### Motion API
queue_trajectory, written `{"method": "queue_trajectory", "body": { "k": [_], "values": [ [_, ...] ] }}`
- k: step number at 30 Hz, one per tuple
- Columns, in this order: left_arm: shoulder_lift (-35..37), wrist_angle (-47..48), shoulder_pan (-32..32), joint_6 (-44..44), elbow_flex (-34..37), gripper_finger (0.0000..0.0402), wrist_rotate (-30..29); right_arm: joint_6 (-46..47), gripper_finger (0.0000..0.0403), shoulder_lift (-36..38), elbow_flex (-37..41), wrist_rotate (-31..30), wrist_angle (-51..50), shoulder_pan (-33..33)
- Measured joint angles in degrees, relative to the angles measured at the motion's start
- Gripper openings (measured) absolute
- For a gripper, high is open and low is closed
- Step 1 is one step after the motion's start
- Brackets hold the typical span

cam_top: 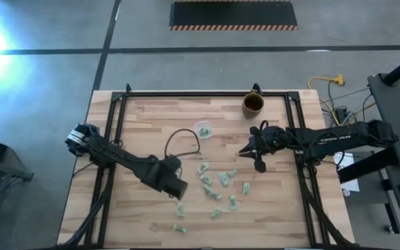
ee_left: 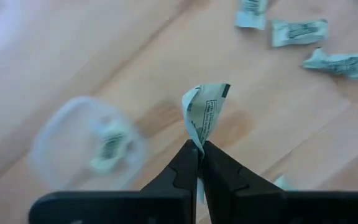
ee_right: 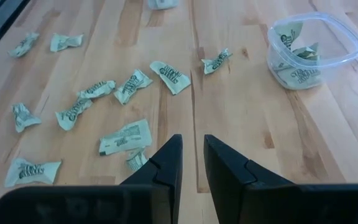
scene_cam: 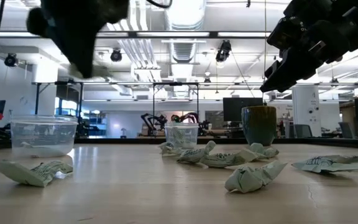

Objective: Pick and place Stevia / Truvia into bins
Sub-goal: Put the stevia packet into the bottom transparent container

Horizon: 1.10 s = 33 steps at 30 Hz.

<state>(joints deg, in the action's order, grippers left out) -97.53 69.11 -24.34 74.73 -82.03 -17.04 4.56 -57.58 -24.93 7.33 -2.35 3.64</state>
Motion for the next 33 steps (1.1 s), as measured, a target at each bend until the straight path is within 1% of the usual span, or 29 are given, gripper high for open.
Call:
{"method": "queue_trajectory", "body": {
  "k": [4, 8, 12, 18, 24, 27, 33],
  "values": [
    [3.6, 5.4, 0.0, 1.5, 2.5, 0.0, 0.0, 0.2, 0.0059, 0.0, 0.0, 0.0, 0.0, 0.0],
    [7.5, 5.4, 0.0, 2.8, 6.9, 0.0, 0.1, 0.2, 0.0059, 0.0, 0.0, 0.0, 0.1, 0.0],
    [9.6, 4.5, 0.1, 4.6, 11.5, 0.0, 0.3, 0.1, 0.0059, 0.0, 0.0, 0.0, 0.2, 0.0],
    [10.6, 1.5, 0.2, 5.7, 16.2, 0.0, 0.3, -0.1, 0.0059, 0.1, 0.0, 0.0, 0.2, 0.0],
    [10.7, 0.5, 0.3, 5.5, 17.9, 0.0002, 0.3, -0.4, 0.0059, 0.1, 0.0, 0.0, 0.2, 0.0],
    [10.7, 0.0, 0.3, 5.5, 18.8, 0.0022, 0.3, -0.7, 0.0059, 0.1, 0.0, 0.0, 0.2, 0.0],
    [10.7, -0.9, 0.3, 5.5, 19.0, 0.0081, 0.3, -0.7, 0.0059, 0.1, 0.0, 0.0, 0.2, 0.0]
  ]
}}
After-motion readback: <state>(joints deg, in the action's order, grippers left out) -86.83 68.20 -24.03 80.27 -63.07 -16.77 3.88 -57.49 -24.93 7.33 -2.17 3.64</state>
